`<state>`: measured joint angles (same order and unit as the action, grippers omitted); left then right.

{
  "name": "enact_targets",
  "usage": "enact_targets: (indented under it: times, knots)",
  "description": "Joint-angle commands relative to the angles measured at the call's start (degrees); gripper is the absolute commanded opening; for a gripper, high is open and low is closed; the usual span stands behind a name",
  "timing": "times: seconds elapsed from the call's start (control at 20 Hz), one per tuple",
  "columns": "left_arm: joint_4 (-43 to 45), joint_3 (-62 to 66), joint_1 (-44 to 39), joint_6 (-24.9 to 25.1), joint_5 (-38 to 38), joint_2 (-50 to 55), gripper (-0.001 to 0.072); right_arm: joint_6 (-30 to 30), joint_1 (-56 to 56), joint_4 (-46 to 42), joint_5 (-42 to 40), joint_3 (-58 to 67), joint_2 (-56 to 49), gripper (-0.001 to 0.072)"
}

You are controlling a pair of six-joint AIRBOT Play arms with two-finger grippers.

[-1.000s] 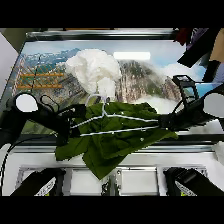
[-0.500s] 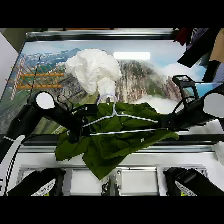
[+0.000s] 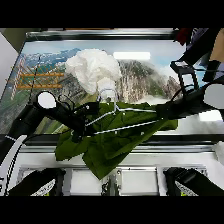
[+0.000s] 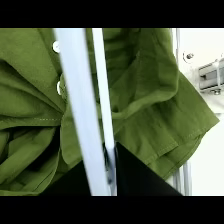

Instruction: Fold the clothes and pants, and hang the long-sleeved shirts on hangers.

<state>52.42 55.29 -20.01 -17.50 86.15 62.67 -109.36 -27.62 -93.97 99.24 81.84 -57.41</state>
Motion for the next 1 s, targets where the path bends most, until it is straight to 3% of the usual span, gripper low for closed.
enact_targets:
  times: [0.0, 0.15, 0.35, 0.6, 0.75, 0.95]
  knots:
    - [0.0, 0.0, -0.1, 0.6, 1.4, 0.0, 0.0016, 1.4, 0.0, -5.8, -0.8, 2.2, -1.7, 0.0013]
    - [0.1, 0.0, -0.1, 0.6, 2.4, 0.0, 0.0016, 1.4, 0.0, -11.4, -0.9, 2.2, -1.7, 0.0014]
    - [0.1, 0.0, -0.1, 0.6, 2.5, 0.0, 0.0016, 1.4, -0.1, -10.1, -1.9, 2.2, -1.6, 0.0013]
    - [0.0, 0.0, 0.0, 0.5, 1.5, 0.0, 0.0016, 1.6, -0.1, 3.1, -1.9, 2.4, -0.2, 0.0013]
    - [0.0, 0.0, 0.0, -2.1, -0.9, 0.0, 0.0017, 1.5, -0.1, 11.4, -1.7, 2.4, 0.8, 0.0013]
    - [0.0, 0.0, 0.0, -3.1, -2.8, 0.0, 0.0017, 0.5, -0.1, 17.1, -1.9, 2.4, 1.0, 0.0013]
